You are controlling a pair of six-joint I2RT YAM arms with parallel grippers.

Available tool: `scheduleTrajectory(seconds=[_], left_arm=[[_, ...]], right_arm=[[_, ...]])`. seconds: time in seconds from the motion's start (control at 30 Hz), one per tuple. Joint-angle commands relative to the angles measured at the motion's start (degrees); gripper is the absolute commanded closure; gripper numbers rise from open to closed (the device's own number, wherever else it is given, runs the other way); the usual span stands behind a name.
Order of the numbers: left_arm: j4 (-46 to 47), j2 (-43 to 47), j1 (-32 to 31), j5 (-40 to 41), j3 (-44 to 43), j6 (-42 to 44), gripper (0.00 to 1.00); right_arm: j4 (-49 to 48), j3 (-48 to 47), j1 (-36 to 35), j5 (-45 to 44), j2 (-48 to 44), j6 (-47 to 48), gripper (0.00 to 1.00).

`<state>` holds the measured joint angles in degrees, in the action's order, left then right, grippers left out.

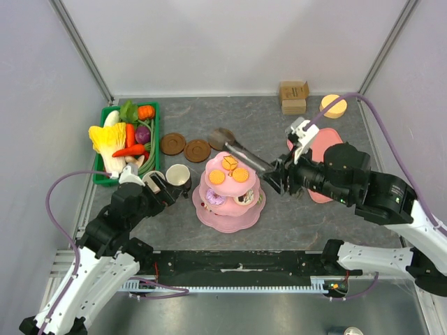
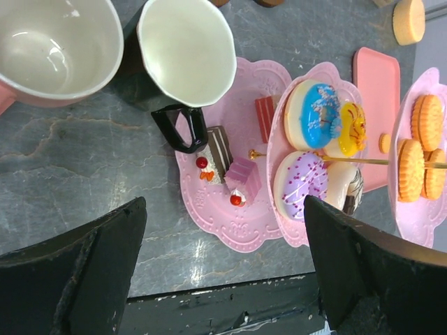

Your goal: Serve the afternoon tea

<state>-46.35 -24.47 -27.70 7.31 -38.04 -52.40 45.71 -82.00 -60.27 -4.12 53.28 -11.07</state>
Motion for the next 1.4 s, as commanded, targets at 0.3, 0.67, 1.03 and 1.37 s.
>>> scheduleTrajectory(seconds=[0.3,0.67,1.03,1.37], left_arm=[[11.89,-4.10,0.11,3.57,1.74,4.33,0.01],[18.48,-5.41,0.19,5.17,6.75,4.24,0.01],[20.33,-7.26,0.19,5.96,7.19,5.99,0.01],[20.60,-5.94,0.19,7.01,8.07,6.26,0.01]], right_arm=[[9.48,-8.10,9.45,-39.83,6.49,-11.34,0.53],[10.80,3.76,38.80,-24.81,15.36,-10.64,0.53],[7.20,17.66,55.43,-15.66,14.05,-9.93,0.49],[6.67,20.38,58.60,-16.80,15.63,-11.25,0.43]])
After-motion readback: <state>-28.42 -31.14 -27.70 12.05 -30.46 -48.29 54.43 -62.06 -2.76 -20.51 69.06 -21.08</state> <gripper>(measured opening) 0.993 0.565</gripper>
